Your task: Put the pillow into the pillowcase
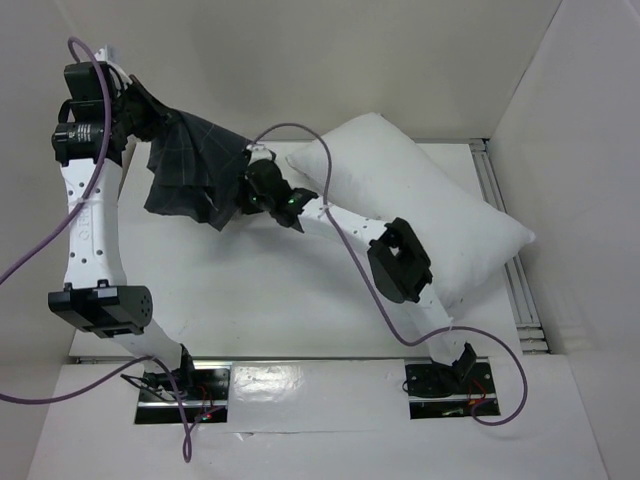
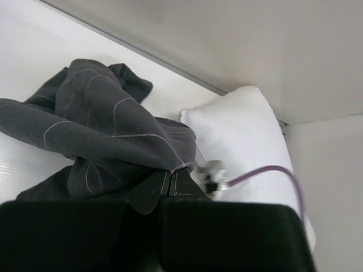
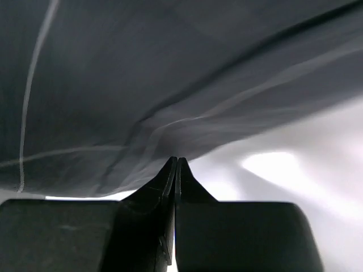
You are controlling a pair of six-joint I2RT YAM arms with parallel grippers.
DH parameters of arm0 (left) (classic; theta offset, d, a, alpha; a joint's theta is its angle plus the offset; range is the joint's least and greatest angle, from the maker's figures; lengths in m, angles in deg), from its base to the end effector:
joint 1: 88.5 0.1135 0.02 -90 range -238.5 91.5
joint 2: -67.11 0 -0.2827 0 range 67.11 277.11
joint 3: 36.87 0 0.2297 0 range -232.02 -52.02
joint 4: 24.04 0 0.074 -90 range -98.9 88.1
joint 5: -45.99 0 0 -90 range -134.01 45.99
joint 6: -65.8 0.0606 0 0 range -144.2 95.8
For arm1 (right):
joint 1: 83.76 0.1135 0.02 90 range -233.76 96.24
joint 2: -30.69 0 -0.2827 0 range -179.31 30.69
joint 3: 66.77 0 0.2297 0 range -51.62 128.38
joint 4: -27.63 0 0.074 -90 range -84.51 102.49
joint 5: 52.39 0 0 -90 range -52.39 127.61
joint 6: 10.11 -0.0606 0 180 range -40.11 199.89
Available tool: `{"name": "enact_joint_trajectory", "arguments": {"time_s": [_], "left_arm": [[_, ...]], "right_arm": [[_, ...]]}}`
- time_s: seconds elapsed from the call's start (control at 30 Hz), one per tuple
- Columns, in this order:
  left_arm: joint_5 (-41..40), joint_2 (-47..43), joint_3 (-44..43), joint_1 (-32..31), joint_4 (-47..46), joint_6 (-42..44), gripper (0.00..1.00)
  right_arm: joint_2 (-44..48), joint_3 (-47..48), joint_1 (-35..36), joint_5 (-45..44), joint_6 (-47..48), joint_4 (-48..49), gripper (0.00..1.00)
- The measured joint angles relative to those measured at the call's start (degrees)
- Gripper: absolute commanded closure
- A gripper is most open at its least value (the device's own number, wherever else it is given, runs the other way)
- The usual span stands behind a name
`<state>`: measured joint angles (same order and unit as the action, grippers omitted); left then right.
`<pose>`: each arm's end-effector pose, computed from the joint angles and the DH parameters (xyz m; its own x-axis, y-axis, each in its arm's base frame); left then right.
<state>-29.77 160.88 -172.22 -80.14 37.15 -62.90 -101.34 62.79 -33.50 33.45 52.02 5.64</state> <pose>0.3341 0.0340 0.5035 -0.3144 -0.6587 -0.6835 -0.1387 0.7442 -0.6534 0.3621 0.4287 0.2579 -0.5728 0.0403 -0.8187 -0.5169 0.7574 0.3990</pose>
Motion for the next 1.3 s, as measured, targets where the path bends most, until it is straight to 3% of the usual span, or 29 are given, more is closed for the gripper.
{"name": "enact_joint_trajectory", "arguments": {"time_s": [0.17, 0.33, 0.37, 0.4, 0.43, 0.47, 0.53, 0.6, 0.63, 0.67, 0.73, 0.87, 1.07, 1.17, 1.3], "left_arm": [[-1.7, 0.7, -0.6, 1.2, 0.9, 1.0, 1.00], [-0.7, 4.9, -8.6, 3.6, 1.7, 0.9, 1.00], [-0.2, 4.9, -8.9, 3.9, 1.4, 0.9, 1.00], [0.4, 4.9, -8.9, 4.1, 1.1, 0.9, 1.00], [1.1, 4.6, -8.5, 4.1, 0.7, 0.8, 1.00], [1.8, 4.1, -7.3, 4.0, -0.1, 0.7, 1.00], [2.6, 2.1, -2.4, 3.1, -1.8, 0.6, 1.00], [3.0, -1.3, 5.9, 1.0, -3.7, 0.3, 0.96], [3.1, -2.8, 10.3, -0.5, -4.7, 0.0, 0.73], [3.4, -4.1, 14.8, -2.2, -5.7, 0.3, 0.27], [3.9, -4.8, 20.5, -5.1, -5.3, 1.0, 0.11], [0.4, -0.9, 22.6, -6.1, -1.2, 2.3, 0.10], [-8.9, 1.1, 24.3, -1.9, 2.3, 2.6, 0.26], [-11.8, -2.8, 33.7, -1.8, 1.6, 2.5, 0.27], [-8.6, -8.3, 49.0, -2.3, -0.2, 2.6, 0.26]], "right_arm": [[6.2, -1.6, -4.9, -2.4, 1.9, -0.1, 1.00], [12.8, 2.9, -10.2, -2.5, 4.0, 0.1, 1.00], [14.4, 3.0, -10.8, -2.5, 4.4, 0.2, 0.93], [15.9, 3.0, -11.0, -2.5, 4.6, 0.2, 0.77], [17.2, 3.0, -10.9, -1.8, 4.8, 0.3, 0.56], [18.3, 3.0, -10.4, -0.9, 4.8, 0.3, 0.25], [19.3, 2.6, -9.2, 0.9, 5.0, 0.7, 0.15], [19.8, 0.2, -7.4, 2.1, 4.9, 1.3, 0.14], [19.8, -1.7, -6.7, 2.6, 4.5, 1.4, 0.14], [19.9, -4.6, -6.1, 3.3, 3.9, 1.8, 0.14], [20.2, -12.0, -5.4, 4.5, 2.8, 1.5, 0.14], [19.6, -22.2, -6.3, 5.1, 1.7, -5.0, 0.11], [19.4, -26.7, -6.6, 5.1, 1.8, -9.6, 0.04], [19.4, -27.8, -4.7, 5.2, 2.0, -10.8, 0.04], [19.2, -27.8, -2.4, 6.3, 2.0, -11.8, 0.03]]}}
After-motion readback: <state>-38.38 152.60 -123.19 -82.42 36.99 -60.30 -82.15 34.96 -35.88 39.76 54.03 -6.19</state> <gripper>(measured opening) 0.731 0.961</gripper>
